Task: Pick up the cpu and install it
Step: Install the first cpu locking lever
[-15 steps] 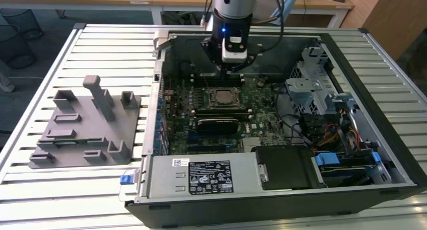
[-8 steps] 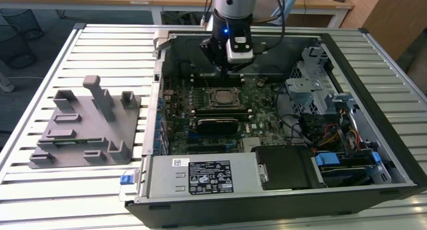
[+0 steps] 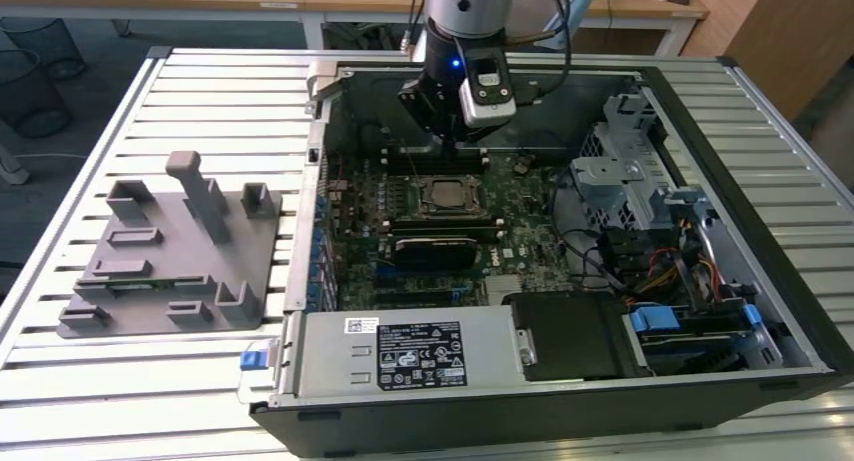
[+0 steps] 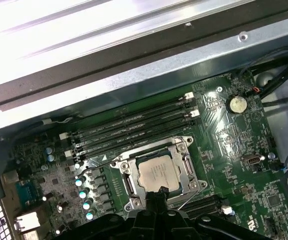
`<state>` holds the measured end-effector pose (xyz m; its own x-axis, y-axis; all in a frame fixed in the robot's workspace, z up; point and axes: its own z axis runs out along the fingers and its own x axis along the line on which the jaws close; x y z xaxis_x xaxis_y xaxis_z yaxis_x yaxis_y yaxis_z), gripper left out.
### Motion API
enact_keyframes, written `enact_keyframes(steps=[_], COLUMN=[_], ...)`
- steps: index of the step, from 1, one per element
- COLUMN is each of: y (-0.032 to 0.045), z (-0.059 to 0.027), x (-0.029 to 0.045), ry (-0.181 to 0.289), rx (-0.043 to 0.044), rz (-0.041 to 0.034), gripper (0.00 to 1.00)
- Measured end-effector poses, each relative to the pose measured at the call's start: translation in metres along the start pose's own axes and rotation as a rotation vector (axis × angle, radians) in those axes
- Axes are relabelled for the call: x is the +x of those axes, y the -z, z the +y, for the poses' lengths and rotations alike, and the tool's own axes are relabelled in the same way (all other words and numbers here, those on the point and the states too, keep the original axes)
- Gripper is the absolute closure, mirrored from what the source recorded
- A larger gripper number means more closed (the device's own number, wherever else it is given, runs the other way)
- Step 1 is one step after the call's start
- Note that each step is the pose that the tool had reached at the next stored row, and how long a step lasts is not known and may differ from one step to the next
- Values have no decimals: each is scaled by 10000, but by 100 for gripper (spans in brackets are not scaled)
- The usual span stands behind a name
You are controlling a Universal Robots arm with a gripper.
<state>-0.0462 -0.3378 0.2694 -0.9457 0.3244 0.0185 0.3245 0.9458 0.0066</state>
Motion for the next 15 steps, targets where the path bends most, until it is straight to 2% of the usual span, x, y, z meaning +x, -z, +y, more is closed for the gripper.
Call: enact_keyframes(steps=[8, 15], y=[0, -6], z=[0, -1], x=[0, 2], ry=[57, 1220], rx=[2, 22], rz=[0, 8], gripper=[89, 89])
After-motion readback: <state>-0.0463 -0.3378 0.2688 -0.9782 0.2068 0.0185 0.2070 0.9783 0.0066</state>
